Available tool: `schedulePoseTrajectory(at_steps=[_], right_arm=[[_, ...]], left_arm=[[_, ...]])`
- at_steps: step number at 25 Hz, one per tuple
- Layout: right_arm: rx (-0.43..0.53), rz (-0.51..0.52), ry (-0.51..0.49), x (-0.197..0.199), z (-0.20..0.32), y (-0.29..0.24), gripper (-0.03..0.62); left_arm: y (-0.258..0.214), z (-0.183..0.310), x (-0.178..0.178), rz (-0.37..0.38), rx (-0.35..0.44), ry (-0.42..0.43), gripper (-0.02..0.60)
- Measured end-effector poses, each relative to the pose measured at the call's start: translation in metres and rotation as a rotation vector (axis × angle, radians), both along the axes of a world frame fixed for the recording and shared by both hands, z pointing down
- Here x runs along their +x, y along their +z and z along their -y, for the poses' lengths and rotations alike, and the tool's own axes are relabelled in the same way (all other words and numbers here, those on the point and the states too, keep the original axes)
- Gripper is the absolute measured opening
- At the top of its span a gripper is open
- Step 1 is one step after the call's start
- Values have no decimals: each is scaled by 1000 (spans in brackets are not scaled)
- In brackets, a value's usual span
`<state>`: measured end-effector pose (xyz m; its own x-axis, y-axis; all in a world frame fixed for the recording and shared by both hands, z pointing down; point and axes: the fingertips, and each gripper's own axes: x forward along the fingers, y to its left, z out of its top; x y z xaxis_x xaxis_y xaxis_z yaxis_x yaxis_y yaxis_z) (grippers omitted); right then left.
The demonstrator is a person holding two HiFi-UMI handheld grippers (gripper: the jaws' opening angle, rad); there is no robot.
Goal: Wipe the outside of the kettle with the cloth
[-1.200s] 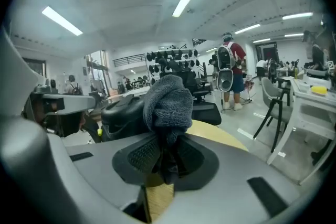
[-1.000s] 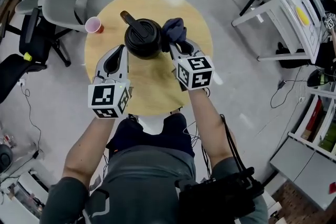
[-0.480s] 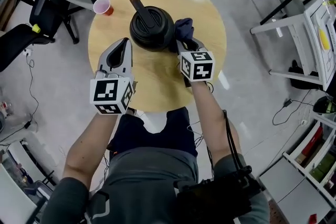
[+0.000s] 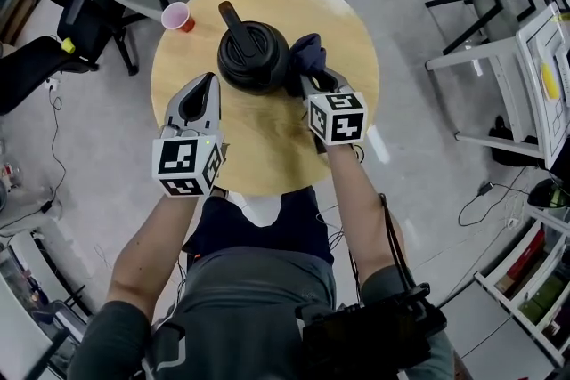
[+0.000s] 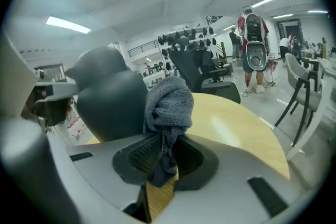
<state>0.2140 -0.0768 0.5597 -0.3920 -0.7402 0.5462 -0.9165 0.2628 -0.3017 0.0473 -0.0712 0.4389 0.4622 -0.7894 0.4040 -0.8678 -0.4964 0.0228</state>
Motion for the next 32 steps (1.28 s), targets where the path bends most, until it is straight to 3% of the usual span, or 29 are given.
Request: schedulePoseTrajectory(at_steps=[7,11,14,19,32], right_arm=[[174,56,-120,-2,12,-104,83],[207,30,-218,-16,23,-133,83],[183,14,-254,-20,29,-124,83],[123,39,-229,-13,38,-95,83],[-35,19,-239,-10,47,16,82]], left_arm=[[-28,1,1,10,22,-49,9],[-41,2,4,3,29,-81,9],[-47,3,3,2,38,-105,9],[-47,4,3,10,36,-127,9],[-1,13,5,14,-33,-143,9]])
